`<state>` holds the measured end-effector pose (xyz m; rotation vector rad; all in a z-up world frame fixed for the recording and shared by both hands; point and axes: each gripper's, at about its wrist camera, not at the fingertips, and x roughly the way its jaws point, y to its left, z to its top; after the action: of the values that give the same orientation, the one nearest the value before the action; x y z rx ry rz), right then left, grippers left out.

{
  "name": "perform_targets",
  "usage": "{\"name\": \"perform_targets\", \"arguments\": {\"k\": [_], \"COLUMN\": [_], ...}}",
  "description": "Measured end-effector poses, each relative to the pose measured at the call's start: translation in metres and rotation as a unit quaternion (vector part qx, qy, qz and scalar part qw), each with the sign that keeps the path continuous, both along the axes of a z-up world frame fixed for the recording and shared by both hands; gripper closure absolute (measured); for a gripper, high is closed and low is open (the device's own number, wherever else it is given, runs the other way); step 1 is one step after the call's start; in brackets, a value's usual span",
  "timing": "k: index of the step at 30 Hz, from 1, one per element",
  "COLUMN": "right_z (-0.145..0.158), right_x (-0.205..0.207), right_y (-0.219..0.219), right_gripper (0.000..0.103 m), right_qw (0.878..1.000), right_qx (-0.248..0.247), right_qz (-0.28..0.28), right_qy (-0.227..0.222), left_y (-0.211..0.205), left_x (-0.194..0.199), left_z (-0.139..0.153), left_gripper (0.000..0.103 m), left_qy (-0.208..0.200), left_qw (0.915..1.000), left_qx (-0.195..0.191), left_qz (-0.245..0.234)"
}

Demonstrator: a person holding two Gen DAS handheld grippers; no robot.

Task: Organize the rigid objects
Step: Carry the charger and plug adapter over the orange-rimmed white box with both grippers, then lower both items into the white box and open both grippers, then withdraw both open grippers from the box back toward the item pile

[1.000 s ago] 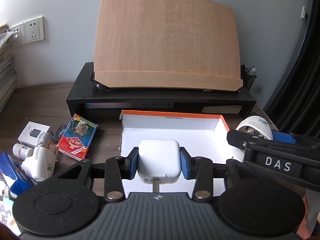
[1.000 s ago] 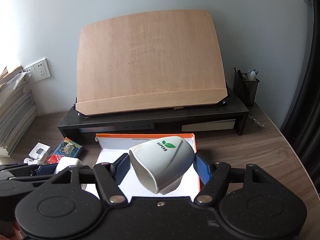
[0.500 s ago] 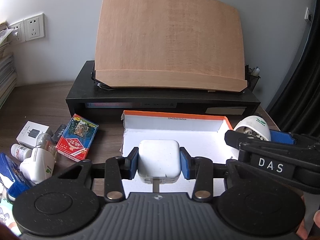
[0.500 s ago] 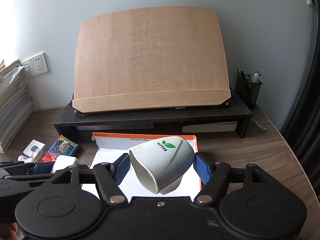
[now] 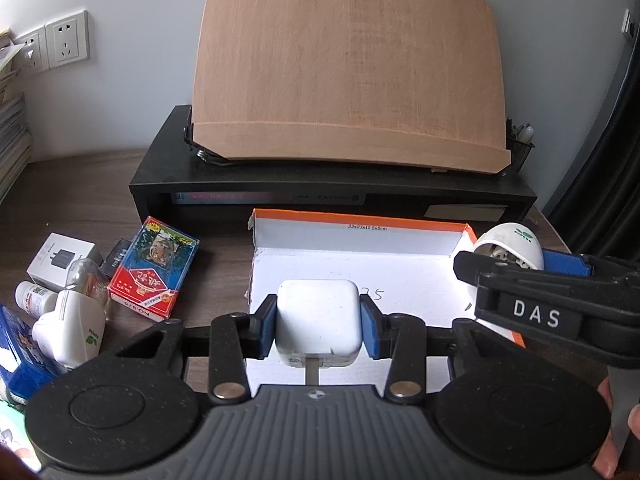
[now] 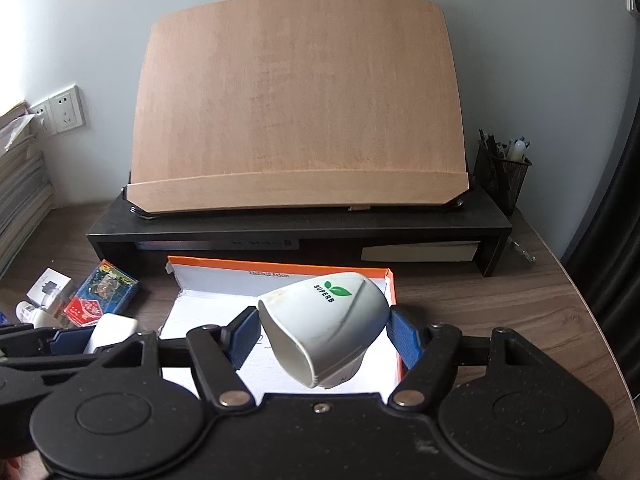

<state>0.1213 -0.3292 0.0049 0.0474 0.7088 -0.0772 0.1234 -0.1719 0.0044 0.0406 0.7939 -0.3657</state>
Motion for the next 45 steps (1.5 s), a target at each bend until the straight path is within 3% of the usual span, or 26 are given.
{"name": "perform_targets", "arguments": {"k": [26, 37, 45], "right_z": [-0.022, 0.002, 0.027], "right_x": [0.038, 0.013, -0.022], "right_y": [-0.024, -0.032, -0.024], "right_gripper": [0.019, 0.019, 0.017], "right_qw": [0.999, 0.998, 0.994], "right_qx": [-0.003, -0.014, -0.027], "right_qz": [-0.032, -0.057, -0.088], "right_qy": [0.022, -0.027, -0.056], "left_y": [-0.026, -0.047, -0.043], "left_x": [0.020, 0.022, 0.004], "left_z": [-0.014, -0.018, 0.000], "left_gripper": [0.061, 0.060, 0.021], "left_qy": [0.017, 0.023, 0.004], "left_qw": [0.9997, 0.9980, 0.9977], "left_qx": [0.009, -0.006, -0.008], "left_qz": [-0.018, -0.058, -0.067]}}
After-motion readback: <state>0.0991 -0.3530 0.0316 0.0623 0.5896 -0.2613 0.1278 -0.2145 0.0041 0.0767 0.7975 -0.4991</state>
